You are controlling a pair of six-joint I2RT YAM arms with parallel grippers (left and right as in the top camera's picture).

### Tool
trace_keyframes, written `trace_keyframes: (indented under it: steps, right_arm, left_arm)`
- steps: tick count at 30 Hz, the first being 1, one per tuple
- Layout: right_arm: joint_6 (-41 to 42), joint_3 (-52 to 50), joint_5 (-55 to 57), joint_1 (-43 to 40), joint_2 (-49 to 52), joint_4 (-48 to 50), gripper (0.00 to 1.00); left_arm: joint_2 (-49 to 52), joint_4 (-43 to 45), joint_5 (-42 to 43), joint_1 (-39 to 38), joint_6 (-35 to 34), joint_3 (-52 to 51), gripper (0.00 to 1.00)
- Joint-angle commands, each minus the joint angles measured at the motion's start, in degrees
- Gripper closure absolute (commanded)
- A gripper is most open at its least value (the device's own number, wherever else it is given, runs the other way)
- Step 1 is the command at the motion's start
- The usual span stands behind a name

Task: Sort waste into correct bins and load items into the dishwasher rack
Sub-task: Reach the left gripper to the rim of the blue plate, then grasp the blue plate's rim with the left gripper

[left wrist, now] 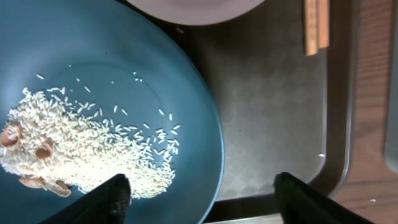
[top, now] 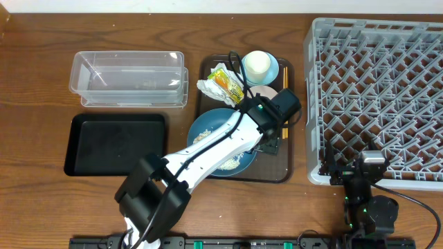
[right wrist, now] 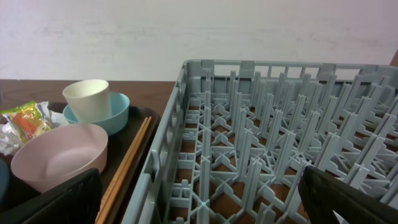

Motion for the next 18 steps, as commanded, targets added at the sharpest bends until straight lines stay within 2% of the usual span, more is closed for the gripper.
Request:
trace_keyframes:
  steps: [1,18]
  right_arm:
    - [-0.79,-0.09,-0.39,-0.55,-0.15,-0.20,0.01]
    - [-0.79,-0.09,-0.42,-0.55,-0.13,-0.20,0.01]
  left_arm:
    - [0.87,-0.24,-1.33,-1.09,-1.49,-0.28,0.27]
    - [7.72,0.11,-1.62,-3.76,-3.41,-0.33,0.35]
